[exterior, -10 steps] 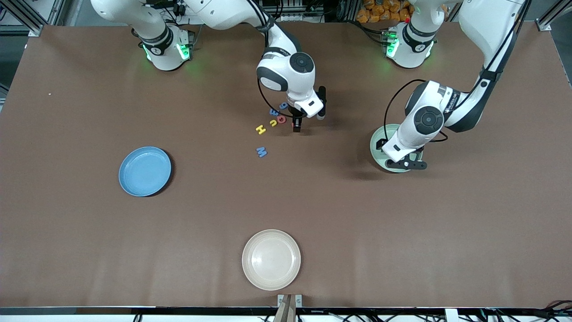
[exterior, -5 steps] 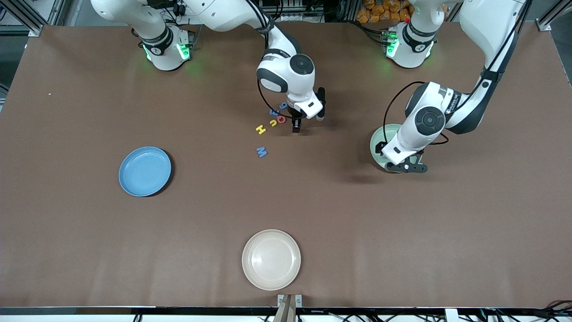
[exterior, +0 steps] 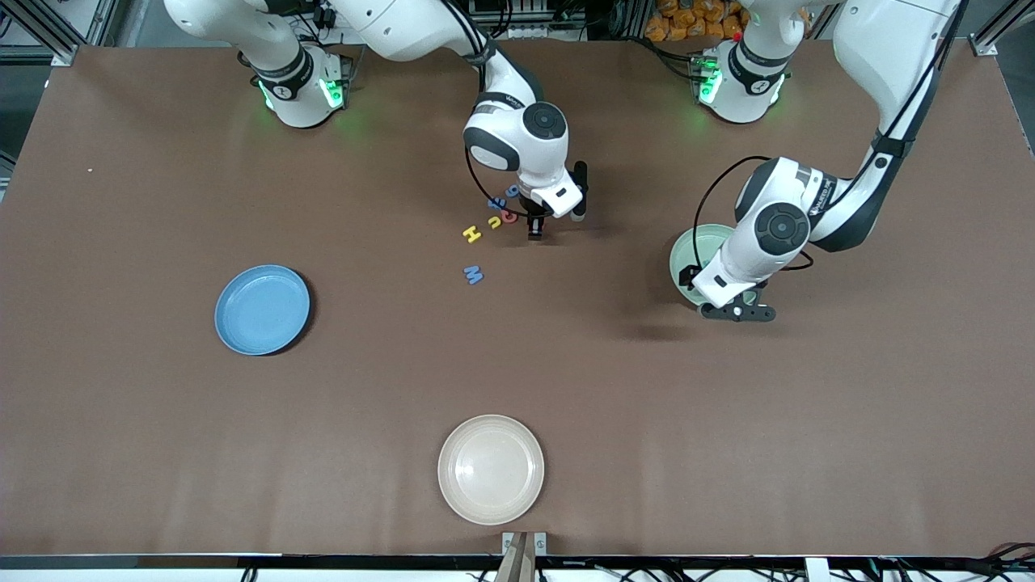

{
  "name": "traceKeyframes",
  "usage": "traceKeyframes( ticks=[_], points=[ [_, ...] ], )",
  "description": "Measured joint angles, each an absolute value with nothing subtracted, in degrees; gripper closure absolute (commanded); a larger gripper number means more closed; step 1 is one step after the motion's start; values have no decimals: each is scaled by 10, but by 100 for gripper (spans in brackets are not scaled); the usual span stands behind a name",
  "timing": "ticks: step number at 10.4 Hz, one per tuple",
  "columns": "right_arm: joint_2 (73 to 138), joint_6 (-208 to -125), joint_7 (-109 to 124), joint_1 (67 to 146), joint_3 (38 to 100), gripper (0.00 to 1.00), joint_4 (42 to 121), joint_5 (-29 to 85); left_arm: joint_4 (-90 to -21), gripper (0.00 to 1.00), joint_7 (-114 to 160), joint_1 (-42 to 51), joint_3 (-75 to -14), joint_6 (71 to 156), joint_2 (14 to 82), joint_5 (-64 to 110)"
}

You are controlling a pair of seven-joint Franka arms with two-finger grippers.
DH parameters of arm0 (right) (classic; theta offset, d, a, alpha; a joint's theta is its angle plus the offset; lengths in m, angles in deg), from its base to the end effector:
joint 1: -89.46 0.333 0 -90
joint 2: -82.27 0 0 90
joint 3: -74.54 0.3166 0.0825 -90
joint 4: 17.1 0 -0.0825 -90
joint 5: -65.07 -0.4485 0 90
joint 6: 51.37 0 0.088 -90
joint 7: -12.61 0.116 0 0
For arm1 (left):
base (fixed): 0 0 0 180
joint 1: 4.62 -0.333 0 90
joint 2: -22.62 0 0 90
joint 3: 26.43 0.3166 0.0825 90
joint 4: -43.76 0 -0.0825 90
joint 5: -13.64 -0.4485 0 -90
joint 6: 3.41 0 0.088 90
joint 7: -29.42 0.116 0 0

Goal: Sort upper and lower case letters into plates
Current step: 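Release the R onto the green plate while the right gripper grasps M, then place the red M on the blue plate while the left gripper reaches W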

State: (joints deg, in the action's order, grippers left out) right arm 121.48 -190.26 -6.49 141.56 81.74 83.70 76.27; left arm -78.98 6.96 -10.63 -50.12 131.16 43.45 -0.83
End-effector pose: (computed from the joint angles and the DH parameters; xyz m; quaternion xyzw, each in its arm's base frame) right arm 0.3627 0.6014 0.1212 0.7352 0.6774 0.0034 0.0243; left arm 0.5676 -0.1838 0.1774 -0.9973 0.0447 0.0495 0.0309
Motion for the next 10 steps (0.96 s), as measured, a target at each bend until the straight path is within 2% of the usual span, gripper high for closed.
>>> traceKeyframes(
  ticks=[3,6,8,10],
  points=[
    [1214,-1875,-33,1416,818,100,828,762,-782,0,70,-106,-501,1307,438,-8],
    [1197,-1743,-22,1406,814,100,768,739,-779,0,70,-104,-502,1307,438,-8],
    [1144,-1672,-22,1359,809,100,749,709,-778,0,70,-104,-502,1306,439,-8],
    [1082,-1583,-25,1259,806,100,748,697,-777,0,69,-103,-503,1306,439,-8]
  ],
)
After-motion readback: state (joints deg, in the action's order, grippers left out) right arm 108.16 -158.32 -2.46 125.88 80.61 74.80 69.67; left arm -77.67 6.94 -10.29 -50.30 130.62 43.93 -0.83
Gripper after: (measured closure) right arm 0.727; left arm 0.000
